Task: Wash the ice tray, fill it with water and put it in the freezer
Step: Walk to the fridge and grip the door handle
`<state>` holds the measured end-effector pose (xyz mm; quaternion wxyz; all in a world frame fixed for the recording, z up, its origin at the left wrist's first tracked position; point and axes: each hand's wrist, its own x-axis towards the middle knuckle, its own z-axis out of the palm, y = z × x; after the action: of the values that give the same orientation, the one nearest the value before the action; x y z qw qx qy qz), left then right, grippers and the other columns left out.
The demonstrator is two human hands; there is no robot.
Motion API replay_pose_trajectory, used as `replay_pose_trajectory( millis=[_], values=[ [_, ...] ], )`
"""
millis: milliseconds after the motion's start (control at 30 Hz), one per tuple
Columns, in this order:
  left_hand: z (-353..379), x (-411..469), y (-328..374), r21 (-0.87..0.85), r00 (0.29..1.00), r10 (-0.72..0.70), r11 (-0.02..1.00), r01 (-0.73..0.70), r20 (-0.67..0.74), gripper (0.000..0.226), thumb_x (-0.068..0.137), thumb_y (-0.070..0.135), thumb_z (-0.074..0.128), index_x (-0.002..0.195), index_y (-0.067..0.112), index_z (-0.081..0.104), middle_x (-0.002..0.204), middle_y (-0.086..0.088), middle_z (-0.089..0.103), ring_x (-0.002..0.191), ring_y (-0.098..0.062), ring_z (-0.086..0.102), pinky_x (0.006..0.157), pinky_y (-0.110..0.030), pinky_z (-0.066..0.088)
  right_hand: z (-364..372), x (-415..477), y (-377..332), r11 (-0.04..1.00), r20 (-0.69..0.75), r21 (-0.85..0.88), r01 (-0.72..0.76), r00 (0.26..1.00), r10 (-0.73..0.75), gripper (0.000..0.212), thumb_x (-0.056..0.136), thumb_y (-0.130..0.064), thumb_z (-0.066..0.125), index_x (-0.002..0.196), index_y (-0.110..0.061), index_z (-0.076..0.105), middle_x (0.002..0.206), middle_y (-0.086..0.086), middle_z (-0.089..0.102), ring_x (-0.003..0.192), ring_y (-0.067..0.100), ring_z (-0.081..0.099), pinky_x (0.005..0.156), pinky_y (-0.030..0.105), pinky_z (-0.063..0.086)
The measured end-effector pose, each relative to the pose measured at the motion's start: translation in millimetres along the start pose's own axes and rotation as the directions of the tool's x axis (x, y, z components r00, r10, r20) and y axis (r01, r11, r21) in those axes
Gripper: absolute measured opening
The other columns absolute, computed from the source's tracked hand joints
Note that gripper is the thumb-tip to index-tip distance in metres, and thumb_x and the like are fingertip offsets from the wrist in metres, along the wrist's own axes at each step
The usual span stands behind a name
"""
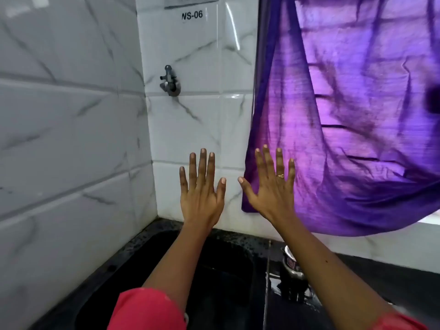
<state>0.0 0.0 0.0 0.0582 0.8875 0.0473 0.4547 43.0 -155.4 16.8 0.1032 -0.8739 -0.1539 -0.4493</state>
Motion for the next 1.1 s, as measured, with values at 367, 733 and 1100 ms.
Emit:
replay_pose_trajectory(
  millis=[367,733,1100],
  values=[
    [-26.0,-78.7,-14.7,0.114,0.986,-0.133,0.986,0.122,0.096,0.062,0.095,0.050,0.007,0.142,0.025,-0.026,0.152,0.006,-0.029,0.135,-0.013,-0.036,0.109,-0.036,-0.029,-2.2,-69.8,-27.7,0.997,0.155,0.036,0.068,0.985,-0.072,0.081,0.085,-0.068,0.016,0.149,-0.020,0.004,0.159,0.000,-0.001,0.143,0.021,-0.014,0.111,0.040,-0.025],
    [-55.2,-157.2,-44.1,0.151,0.962,-0.223,0.968,0.200,0.155,0.064,0.097,0.050,0.017,0.143,0.026,-0.021,0.152,0.007,-0.025,0.137,-0.013,-0.031,0.110,-0.035,-0.027,-7.0,-133.3,-62.5,0.988,0.241,0.102,0.116,0.961,-0.137,0.081,0.084,-0.069,0.014,0.149,-0.023,0.001,0.159,-0.002,-0.002,0.145,0.021,-0.013,0.111,0.041,-0.024],
    [-111.3,-256.9,-79.4,0.256,0.902,-0.398,0.901,0.350,0.167,0.064,0.098,0.050,0.020,0.146,0.025,-0.014,0.155,0.005,-0.019,0.140,-0.014,-0.027,0.112,-0.035,-0.025,-33.3,-202.8,-132.3,0.946,0.308,0.242,0.216,0.907,-0.286,0.083,0.083,-0.069,0.013,0.150,-0.019,0.008,0.159,-0.001,0.003,0.145,0.022,-0.010,0.110,0.041,-0.024]
  ],
)
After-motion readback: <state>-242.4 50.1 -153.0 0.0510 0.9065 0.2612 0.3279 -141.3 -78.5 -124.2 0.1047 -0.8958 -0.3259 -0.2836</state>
